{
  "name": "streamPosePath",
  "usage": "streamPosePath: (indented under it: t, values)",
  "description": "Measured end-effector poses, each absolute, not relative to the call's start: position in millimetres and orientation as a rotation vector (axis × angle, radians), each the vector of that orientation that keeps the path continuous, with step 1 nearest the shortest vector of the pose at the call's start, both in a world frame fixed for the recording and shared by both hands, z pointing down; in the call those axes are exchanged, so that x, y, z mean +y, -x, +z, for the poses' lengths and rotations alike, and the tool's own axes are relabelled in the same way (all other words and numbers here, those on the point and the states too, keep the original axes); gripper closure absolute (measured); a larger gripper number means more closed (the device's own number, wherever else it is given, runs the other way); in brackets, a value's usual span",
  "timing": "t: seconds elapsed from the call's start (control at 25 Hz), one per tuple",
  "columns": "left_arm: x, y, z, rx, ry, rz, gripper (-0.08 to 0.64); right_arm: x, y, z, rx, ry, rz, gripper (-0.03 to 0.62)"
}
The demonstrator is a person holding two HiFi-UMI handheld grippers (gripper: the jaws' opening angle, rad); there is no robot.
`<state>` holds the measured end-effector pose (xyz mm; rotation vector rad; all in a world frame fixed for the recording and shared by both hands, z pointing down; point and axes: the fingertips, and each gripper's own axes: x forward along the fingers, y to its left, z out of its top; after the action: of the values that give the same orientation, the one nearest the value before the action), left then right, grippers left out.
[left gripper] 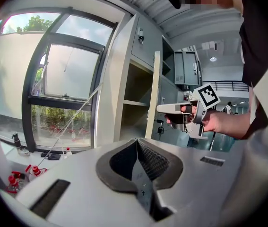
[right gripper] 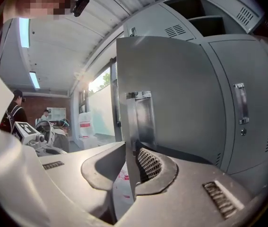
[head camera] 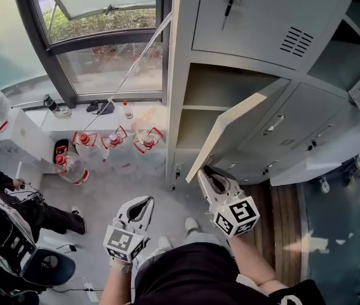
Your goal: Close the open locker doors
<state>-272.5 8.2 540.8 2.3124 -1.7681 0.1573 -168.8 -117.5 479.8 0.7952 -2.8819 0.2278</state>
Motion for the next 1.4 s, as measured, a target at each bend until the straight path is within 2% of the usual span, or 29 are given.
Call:
streamPosePath:
  t: [0.56,1.4]
  values:
    - [-16,291,537,-1.970,-2.136,0.192,0.537,-168,216,481,-2.972,-0.534,0.234,0.503]
    - [-27,286,539,-2.096,-1.976,0.220,0.537,-236,228,493,-2.973,-0.475,0.310,0.515]
